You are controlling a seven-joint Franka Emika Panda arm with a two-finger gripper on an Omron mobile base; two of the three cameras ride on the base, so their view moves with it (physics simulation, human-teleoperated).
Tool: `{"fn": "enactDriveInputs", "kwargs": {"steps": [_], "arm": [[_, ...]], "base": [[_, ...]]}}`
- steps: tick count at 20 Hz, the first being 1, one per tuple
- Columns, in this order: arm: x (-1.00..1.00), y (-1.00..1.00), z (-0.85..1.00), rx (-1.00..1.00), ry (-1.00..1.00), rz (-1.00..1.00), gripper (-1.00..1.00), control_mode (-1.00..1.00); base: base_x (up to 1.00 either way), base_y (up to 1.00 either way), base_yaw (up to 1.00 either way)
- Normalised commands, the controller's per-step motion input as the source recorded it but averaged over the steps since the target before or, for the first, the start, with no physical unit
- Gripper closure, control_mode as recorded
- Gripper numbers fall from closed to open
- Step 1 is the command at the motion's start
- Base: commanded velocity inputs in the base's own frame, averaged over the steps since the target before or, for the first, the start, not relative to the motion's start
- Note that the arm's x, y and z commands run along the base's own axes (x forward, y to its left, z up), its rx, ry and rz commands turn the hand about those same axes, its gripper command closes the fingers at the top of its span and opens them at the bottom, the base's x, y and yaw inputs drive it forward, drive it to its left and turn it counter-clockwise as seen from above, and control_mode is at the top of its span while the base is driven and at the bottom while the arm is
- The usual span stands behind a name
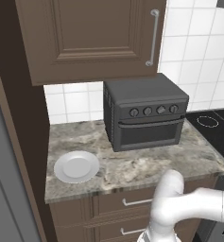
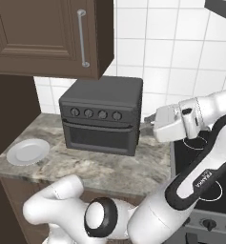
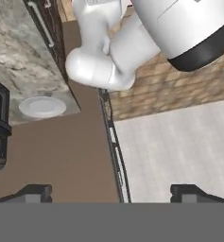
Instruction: Pull the toaster oven rack outwards. Pick up the baguette from the plate and place it on the toaster oven rack. Close the toaster oven door fully and set the temperature to the lowest setting.
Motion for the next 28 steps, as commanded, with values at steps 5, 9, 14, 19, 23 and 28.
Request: {"fn": "enactDriveInputs", "kwargs": {"steps": [5,9,14,19,23,28], "arm": [[-0.23,0.58,-0.68,-0.22,-0.35,-0.48,-1.0,-1.0],[-0.22,0.54,-0.92,-0.17,-0.33,-0.51,-1.0,-1.0],[-0.07,0.45,-0.61,-0.03,-0.27,-0.55,-1.0,-1.0],[0.01,0.38,-0.08,0.0,-0.06,-0.39,-1.0,-1.0],[0.0,0.16,-0.02,0.03,-0.02,-0.18,-1.0,-1.0],[0.0,0.03,-0.05,0.14,0.0,-0.16,-1.0,-1.0]], "base": [[0.0,0.0,0.0],[0.0,0.0,0.0],[0.0,0.0,0.0],[0.0,0.0,0.0],[0.0,0.0,0.0],[0.0,0.0,0.0]]}}
